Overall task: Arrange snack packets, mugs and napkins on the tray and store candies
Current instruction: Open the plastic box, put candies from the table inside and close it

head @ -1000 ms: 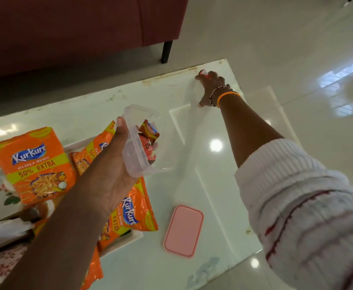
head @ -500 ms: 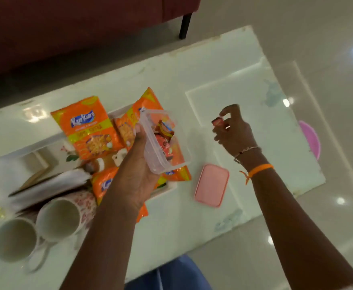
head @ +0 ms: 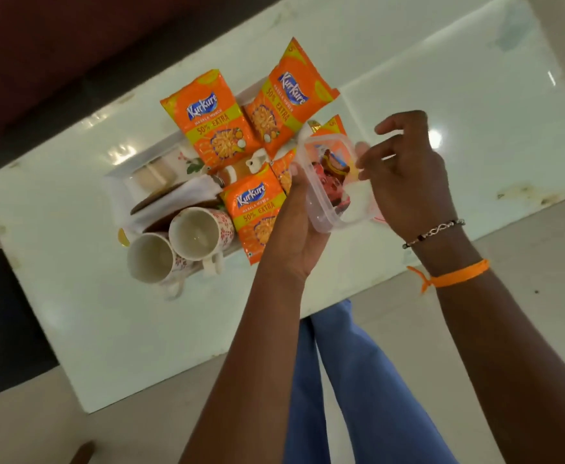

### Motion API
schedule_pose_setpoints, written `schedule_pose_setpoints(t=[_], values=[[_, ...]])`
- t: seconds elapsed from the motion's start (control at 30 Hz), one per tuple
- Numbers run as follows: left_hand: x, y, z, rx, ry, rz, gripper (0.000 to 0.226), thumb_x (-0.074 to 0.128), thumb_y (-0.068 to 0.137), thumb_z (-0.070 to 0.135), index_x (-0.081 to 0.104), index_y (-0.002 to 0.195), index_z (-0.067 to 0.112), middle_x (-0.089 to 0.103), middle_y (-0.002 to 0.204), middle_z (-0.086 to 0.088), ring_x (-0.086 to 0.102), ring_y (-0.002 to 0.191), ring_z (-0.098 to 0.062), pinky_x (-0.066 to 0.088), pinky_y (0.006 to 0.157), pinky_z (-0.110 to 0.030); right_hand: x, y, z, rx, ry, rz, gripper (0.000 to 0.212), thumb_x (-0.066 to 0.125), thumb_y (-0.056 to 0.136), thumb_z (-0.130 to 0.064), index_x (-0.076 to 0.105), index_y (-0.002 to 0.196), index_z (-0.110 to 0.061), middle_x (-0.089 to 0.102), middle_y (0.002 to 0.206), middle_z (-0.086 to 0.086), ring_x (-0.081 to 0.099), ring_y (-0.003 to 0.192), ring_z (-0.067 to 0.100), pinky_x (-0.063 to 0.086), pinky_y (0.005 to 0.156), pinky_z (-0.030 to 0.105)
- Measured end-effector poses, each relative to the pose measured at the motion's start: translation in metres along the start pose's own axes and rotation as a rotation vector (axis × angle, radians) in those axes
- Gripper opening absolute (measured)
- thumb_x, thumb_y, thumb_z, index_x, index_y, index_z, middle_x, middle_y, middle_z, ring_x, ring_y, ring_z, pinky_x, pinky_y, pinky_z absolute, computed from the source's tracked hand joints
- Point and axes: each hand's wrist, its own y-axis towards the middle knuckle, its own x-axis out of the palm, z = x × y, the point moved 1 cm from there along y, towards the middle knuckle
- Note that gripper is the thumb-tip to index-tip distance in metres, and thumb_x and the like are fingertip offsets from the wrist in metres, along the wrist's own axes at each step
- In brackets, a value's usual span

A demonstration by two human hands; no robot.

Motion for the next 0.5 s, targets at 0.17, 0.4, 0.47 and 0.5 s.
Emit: schedule_pose_setpoints(t=[0.17, 0.4, 0.47, 0.5], values=[[-0.001, -0.016, -0.003, 0.001, -0.036, -0.034, 0.109, 0.074, 0.047, 0.057, 0.039, 0.138, 0.01, 0.054, 0.107, -0.012, 0.054, 0.088, -0.02, 0.043, 0.088, -0.035, 0.0, 0.011, 0.077, 0.235, -0.123, 0.249, 0.032, 0.052, 0.087, -0.012, 0.044, 0.118, -0.008, 0.062, 0.106, 0.01, 0.059, 0.1, 0.032, 0.04, 0.081, 0.031], [-0.025, -0.025, -0.01, 0.028, -0.026, -0.102, 0.109, 0.073, 0.054, 0.051, 0.025, 0.146, 0.018, 0.038, 0.148, -0.013, 0.049, 0.126, -0.029, 0.051, 0.092, -0.04, 0.048, 0.032, 0.137, 0.418, -0.533, 0.038, 0.091, 0.068, 0.074, -0.047, 0.012, 0.145, -0.037, 0.005, 0.157, 0.013, 0.024, 0.134, 0.042, 0.034, 0.102, 0.055], [-0.03, -0.033, -0.012, 0.011, -0.023, -0.081, 0.128, 0.084, 0.038, 0.053, 0.024, 0.146, 0.02, 0.034, 0.151, -0.013, 0.039, 0.135, -0.033, 0.044, 0.097, -0.045, 0.051, 0.034, 0.14, 0.378, -0.595, 0.043, 0.085, 0.067, 0.077, -0.042, 0.014, 0.144, -0.043, 0.006, 0.156, 0.013, 0.022, 0.134, 0.041, 0.035, 0.101, 0.056], [-0.032, -0.036, -0.012, 0.009, -0.011, -0.074, 0.131, 0.086, 0.035, 0.054, 0.025, 0.146, 0.021, 0.034, 0.151, -0.013, 0.038, 0.136, -0.034, 0.043, 0.097, -0.046, 0.05, 0.033, 0.14, 0.369, -0.584, 0.037, 0.084, 0.067, 0.077, -0.037, 0.016, 0.143, -0.043, 0.01, 0.154, 0.014, 0.023, 0.133, 0.042, 0.038, 0.099, 0.056]])
